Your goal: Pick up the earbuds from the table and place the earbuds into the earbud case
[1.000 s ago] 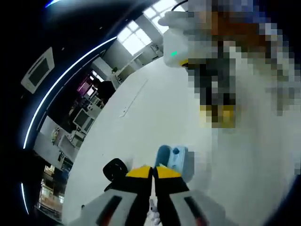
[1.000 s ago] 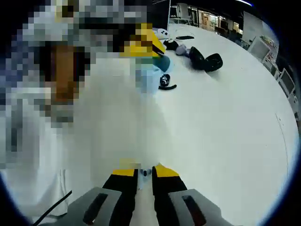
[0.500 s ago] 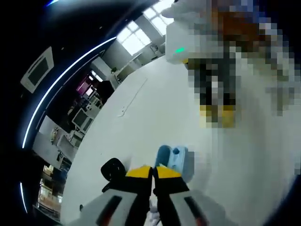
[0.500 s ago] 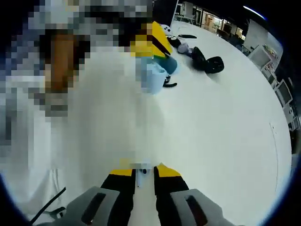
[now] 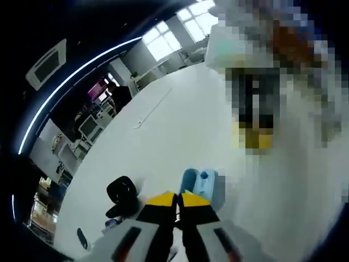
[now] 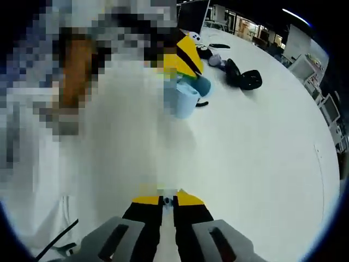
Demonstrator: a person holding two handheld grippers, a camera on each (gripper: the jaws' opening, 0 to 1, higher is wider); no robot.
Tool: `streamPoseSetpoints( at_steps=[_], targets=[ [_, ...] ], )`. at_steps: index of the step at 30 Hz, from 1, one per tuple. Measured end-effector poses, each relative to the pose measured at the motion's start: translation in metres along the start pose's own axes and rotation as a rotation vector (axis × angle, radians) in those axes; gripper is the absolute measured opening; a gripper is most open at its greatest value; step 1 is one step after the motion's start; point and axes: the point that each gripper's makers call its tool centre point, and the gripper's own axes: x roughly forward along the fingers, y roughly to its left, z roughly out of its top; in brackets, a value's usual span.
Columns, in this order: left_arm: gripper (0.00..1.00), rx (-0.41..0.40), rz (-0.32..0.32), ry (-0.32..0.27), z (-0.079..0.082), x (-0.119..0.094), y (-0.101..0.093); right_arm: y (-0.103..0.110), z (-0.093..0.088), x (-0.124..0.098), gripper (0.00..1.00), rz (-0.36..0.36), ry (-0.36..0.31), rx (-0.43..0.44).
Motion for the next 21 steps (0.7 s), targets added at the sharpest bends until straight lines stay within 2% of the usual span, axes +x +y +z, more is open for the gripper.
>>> streamPoseSetpoints(
  at_steps=[5,7,13,21],
  targets=[
    [0.05,-0.002,-0.010,0.000,-0.005,0.007,-0.011,-0.004,-0.002,0.000,0.05,-0.013,-0.068,0.007],
    [0.05,0.006,-0.009,-0.010,-0.004,0.009,-0.015,-0.004,0.004,-0.001,0.00,-0.009,-0.123,0.016],
    [0.05,0.040,-0.003,-0.011,-0.001,0.013,-0.024,-0.011,0.008,-0.010,0.00,-0.024,-0.194,0.050],
    [0.05,0.047,-0.016,-0.001,-0.003,0.014,-0.026,-0.019,-0.006,-0.027,0.01,-0.066,-0.187,0.058]
  ],
)
